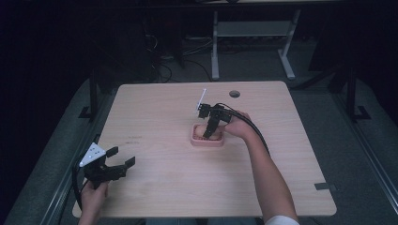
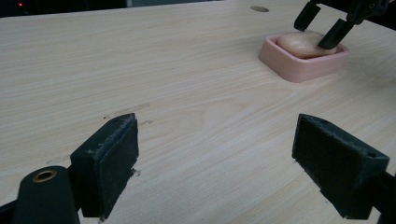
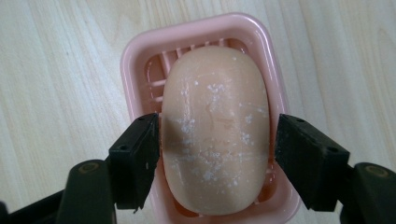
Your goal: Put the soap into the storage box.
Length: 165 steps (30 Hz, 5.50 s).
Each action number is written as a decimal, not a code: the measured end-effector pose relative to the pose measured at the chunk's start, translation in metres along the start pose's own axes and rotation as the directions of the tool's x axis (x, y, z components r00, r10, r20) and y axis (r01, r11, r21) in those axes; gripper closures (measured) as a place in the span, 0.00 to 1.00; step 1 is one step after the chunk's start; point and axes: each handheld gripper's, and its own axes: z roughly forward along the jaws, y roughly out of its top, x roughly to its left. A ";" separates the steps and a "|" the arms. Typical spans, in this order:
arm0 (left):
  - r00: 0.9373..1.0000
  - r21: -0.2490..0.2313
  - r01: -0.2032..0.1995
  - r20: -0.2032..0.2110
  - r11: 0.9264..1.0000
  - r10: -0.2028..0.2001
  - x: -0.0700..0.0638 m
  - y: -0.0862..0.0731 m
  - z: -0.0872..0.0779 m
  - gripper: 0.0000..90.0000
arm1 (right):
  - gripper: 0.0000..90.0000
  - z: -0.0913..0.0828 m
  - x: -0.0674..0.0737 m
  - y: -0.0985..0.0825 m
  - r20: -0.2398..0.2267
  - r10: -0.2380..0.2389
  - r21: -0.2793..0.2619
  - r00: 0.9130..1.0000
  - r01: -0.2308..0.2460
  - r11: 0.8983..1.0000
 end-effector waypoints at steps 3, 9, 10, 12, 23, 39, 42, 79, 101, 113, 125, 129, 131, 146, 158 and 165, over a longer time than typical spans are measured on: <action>1.000 0.002 0.000 -0.001 1.000 0.000 0.000 0.000 -0.001 0.16 | 0.33 -0.003 0.001 -0.001 -0.004 0.007 -0.016 1.000 -0.007 1.000; 1.000 0.003 -0.002 0.000 1.000 0.002 0.000 0.000 -0.001 0.16 | 0.32 -0.008 0.001 -0.005 -0.015 0.025 -0.035 1.000 -0.026 0.999; 1.000 0.004 -0.002 0.000 1.000 0.002 0.000 0.000 -0.001 0.16 | 0.32 -0.008 0.001 -0.005 -0.016 0.026 -0.038 1.000 -0.027 0.999; 1.000 0.004 -0.001 0.000 1.000 0.001 0.000 0.000 -0.001 0.16 | 0.32 -0.009 0.001 -0.007 -0.017 0.032 -0.039 0.999 -0.033 0.999; 1.000 0.005 -0.003 0.000 1.000 0.003 0.000 0.000 0.000 0.16 | 0.31 -0.016 0.000 -0.016 -0.029 0.051 -0.058 0.998 -0.052 0.997; 1.000 0.002 -0.002 -0.001 1.000 0.002 -0.001 -0.001 -0.001 0.16 | 0.31 -0.028 0.001 -0.034 -0.016 0.082 -0.078 0.996 -0.083 0.993; 1.000 0.009 -0.006 -0.001 1.000 0.006 -0.001 -0.001 0.000 0.16 | 0.31 -0.029 0.000 -0.039 -0.017 0.087 -0.084 0.996 -0.088 0.993; 1.000 0.011 -0.005 0.001 1.000 0.005 -0.003 -0.001 0.002 0.16 | 0.30 -0.044 0.008 -0.090 -0.012 0.153 -0.115 0.988 -0.154 0.981; 1.000 0.019 -0.002 0.002 1.000 0.002 -0.004 -0.001 0.004 0.16 | 0.29 -0.046 0.019 -0.138 -0.019 0.214 -0.149 0.977 -0.215 0.965; 1.000 0.024 -0.002 0.002 1.000 0.002 -0.005 -0.002 0.006 0.16 | 0.29 -0.048 0.027 -0.163 -0.014 0.245 -0.165 0.969 -0.244 0.956; 1.000 0.031 -0.001 0.001 1.000 0.001 -0.005 -0.002 0.006 0.16 | 0.29 -0.049 0.037 -0.187 -0.009 0.270 -0.191 0.963 -0.267 0.945; 1.000 0.036 0.000 0.003 0.999 0.000 -0.005 -0.002 0.006 0.16 | 0.29 -0.047 0.042 -0.195 -0.007 0.279 -0.191 0.960 -0.275 0.942; 1.000 0.036 -0.002 0.003 0.999 0.002 -0.006 -0.003 0.007 0.16 | 0.29 -0.046 0.044 -0.199 -0.020 0.293 -0.197 0.956 -0.291 0.936; 1.000 0.024 -0.006 0.026 1.000 0.005 -0.011 -0.001 0.011 0.16 | 0.29 -0.043 0.060 -0.225 -0.013 0.301 -0.229 0.953 -0.296 0.927; 0.999 0.052 -0.021 0.045 0.998 0.018 -0.019 0.000 0.016 0.16 | 0.29 -0.042 0.078 -0.248 -0.012 0.319 -0.262 0.948 -0.311 0.913; 0.997 0.053 -0.051 0.066 0.997 0.048 -0.028 0.003 0.018 0.16 | 0.29 -0.040 0.092 -0.260 0.001 0.333 -0.291 0.943 -0.318 0.902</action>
